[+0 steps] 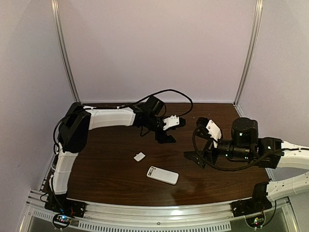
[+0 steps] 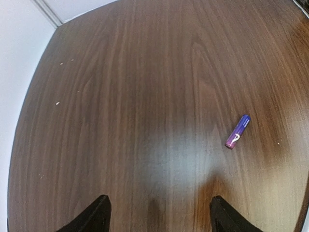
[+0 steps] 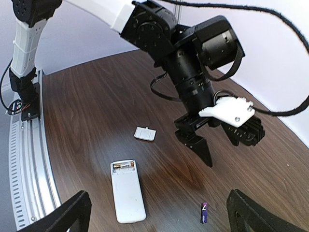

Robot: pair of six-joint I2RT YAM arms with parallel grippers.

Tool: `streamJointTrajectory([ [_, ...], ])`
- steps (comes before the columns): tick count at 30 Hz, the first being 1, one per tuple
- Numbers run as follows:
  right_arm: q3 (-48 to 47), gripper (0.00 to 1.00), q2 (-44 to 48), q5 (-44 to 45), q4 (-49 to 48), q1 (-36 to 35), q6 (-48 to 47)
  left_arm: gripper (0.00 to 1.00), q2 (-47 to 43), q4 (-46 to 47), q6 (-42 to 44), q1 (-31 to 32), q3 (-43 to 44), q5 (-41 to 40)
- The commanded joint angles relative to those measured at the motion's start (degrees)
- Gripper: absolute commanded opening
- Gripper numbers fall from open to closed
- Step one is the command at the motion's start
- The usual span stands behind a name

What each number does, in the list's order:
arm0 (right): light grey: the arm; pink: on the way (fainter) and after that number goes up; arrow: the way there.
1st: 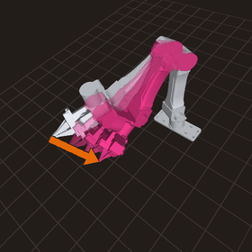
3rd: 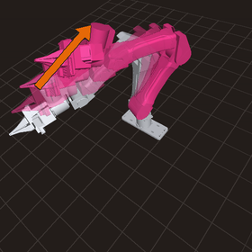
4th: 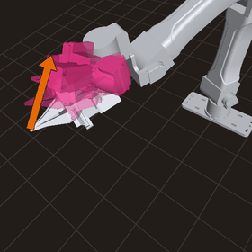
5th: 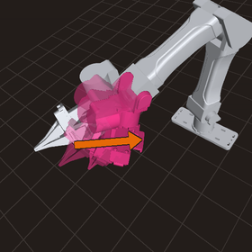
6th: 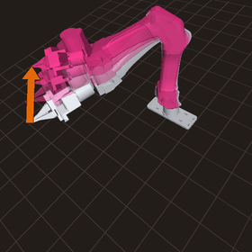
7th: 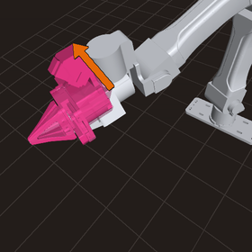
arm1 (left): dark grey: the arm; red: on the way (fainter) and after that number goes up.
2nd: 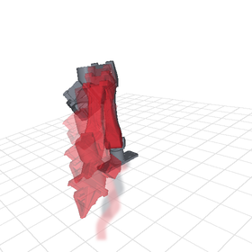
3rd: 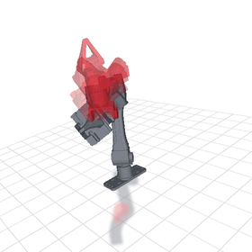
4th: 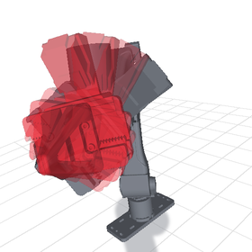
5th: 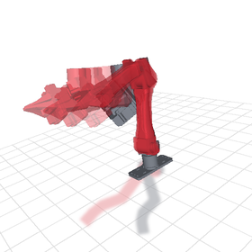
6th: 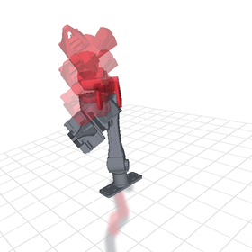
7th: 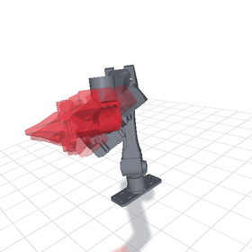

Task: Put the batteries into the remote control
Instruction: Pick up the battery from the center of the board.

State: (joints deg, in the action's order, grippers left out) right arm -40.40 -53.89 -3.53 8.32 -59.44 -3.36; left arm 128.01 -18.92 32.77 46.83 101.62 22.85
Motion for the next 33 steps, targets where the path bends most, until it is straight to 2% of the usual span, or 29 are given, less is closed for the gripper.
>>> streamJointTrajectory([
  [1, 2.32, 1.0, 4.46, 3.26, 1.09, -0.07, 3.35, 0.72, 4.72, -4.49, 4.23, 3.08, 5.06, 0.93],
  [9, 3.04, 1.0, 7.63, 6.87, 1.57, -0.11, 5.22, 0.73, 10.67, -5.85, 5.96, 6.78, 11.54, 0.14],
  [16, 3.11, 1.0, 6.96, 7.09, 1.7, -0.08, 5.38, 0.66, 13.83, -8.05, 7.88, 8.96, 15.28, 1.58],
  [26, 3.01, 1.0, 7.68, 4.37, 1.35, -0.08, 4.68, 0.5, 18.23, -9.7, 7.81, 9.68, 19.86, 4.1],
  [33, 2.83, 1.0, 7.22, 4.4, 1.11, -0.08, 4.25, 0.28, 18.8, -12.91, 7.51, 9.66, 19.76, 2.73],
])
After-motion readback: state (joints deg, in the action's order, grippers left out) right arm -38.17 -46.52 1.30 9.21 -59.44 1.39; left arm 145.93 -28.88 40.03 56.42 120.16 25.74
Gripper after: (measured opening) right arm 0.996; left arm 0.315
